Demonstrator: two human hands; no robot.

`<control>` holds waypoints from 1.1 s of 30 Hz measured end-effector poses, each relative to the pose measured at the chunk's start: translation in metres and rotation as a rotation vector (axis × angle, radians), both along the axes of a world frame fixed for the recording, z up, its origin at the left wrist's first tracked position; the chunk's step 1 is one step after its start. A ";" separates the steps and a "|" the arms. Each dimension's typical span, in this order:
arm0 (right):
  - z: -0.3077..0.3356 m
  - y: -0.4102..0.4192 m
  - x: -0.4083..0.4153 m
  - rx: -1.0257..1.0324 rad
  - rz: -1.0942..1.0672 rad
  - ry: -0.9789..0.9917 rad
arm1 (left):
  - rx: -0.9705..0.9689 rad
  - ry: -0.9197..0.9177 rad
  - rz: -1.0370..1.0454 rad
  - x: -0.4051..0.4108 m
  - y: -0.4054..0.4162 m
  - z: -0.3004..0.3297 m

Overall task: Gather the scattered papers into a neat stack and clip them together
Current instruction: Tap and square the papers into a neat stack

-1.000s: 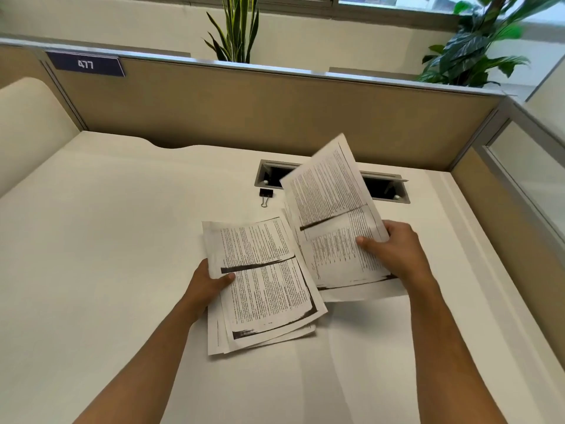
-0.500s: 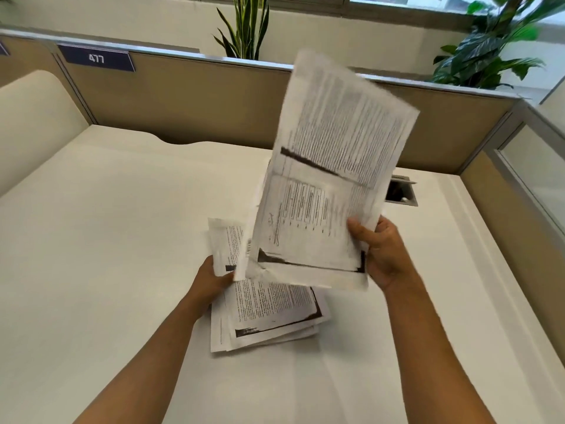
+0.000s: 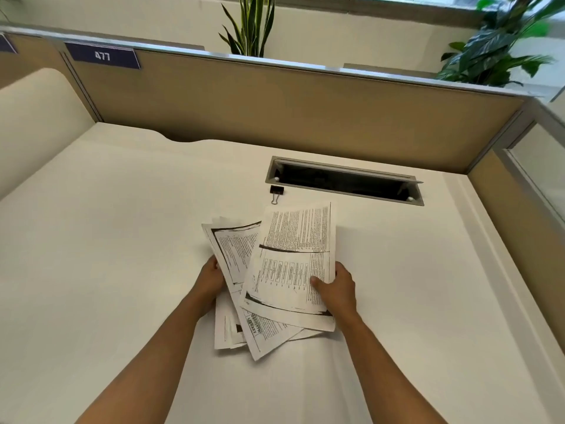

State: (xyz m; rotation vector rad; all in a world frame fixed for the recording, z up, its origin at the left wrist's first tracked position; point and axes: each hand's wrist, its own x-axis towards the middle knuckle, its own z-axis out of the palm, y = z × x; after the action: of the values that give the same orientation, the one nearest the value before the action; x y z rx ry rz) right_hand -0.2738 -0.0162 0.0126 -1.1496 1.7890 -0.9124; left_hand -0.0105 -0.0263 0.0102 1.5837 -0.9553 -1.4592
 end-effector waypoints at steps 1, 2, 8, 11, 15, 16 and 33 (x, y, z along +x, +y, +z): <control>-0.001 0.001 0.001 -0.017 -0.011 0.036 | 0.014 0.022 0.021 -0.002 0.000 0.003; -0.001 0.001 0.002 -0.033 -0.020 0.064 | 0.042 0.048 0.060 -0.004 -0.001 0.004; -0.006 0.001 0.006 -0.019 0.044 0.233 | 0.065 0.088 0.129 -0.004 -0.004 0.001; -0.002 0.000 0.005 0.039 0.195 0.196 | -0.013 0.060 0.088 -0.001 -0.001 -0.003; -0.001 -0.002 0.000 0.104 0.386 0.130 | -0.050 0.007 0.035 -0.004 -0.001 -0.003; -0.002 -0.002 -0.002 0.104 0.408 0.120 | -0.059 0.010 0.015 -0.003 -0.001 -0.004; 0.031 -0.007 -0.045 -0.071 0.183 -0.632 | -0.255 0.043 -0.288 -0.025 0.004 0.045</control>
State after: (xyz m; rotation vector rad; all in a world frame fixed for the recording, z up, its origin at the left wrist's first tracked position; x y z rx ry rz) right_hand -0.3183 -0.0228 0.0433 -0.9112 1.1315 -1.0848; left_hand -0.0358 -0.0227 0.0548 1.2637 -1.3299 -1.4863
